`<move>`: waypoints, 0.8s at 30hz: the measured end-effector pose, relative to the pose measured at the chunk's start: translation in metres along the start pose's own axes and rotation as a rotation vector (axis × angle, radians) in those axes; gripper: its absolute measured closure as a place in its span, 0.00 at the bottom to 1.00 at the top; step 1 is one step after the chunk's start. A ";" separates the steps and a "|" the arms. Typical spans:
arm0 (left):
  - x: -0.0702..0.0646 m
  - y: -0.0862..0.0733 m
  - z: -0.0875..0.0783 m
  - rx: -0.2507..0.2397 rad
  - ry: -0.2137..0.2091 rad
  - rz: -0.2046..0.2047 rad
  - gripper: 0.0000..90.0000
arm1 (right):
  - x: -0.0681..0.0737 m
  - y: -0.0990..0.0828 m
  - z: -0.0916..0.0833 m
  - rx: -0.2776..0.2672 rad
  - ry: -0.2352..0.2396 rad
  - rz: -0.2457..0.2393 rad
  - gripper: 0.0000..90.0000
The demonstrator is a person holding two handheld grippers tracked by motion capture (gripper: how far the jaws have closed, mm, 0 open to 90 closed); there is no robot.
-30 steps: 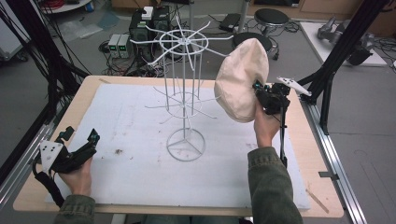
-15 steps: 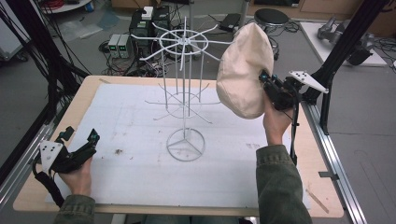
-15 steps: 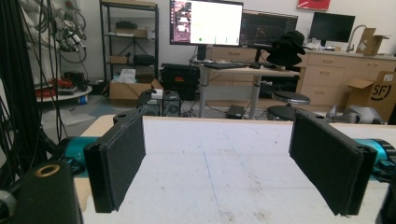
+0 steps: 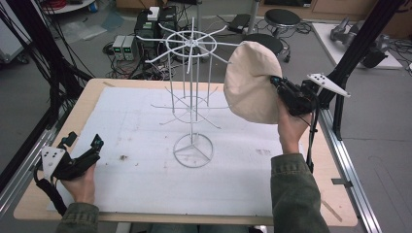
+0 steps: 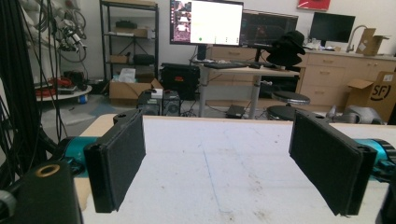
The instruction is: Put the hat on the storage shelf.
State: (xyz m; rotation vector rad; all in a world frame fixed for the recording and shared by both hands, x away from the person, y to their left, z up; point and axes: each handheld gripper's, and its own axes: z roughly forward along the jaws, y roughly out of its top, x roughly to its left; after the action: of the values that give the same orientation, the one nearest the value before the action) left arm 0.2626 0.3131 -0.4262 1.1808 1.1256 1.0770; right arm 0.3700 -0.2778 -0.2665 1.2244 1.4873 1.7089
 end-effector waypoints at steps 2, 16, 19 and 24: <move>0.000 0.000 0.000 0.000 -0.001 0.001 0.21 | -0.002 0.002 -0.004 -0.017 0.023 0.017 0.96; -0.002 0.000 0.000 -0.003 -0.006 0.005 0.21 | 0.013 0.035 -0.034 -0.120 0.127 0.004 0.96; -0.002 0.000 0.000 -0.003 -0.006 0.003 0.21 | 0.019 0.042 -0.039 -0.139 0.153 -0.011 0.96; -0.002 0.000 0.000 -0.006 -0.006 0.001 0.21 | 0.028 0.052 -0.044 -0.156 0.192 -0.026 0.96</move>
State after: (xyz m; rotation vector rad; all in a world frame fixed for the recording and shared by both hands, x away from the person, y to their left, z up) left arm 0.2624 0.3112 -0.4257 1.1791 1.1171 1.0762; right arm 0.3265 -0.2854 -0.2075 0.9798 1.4392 1.9300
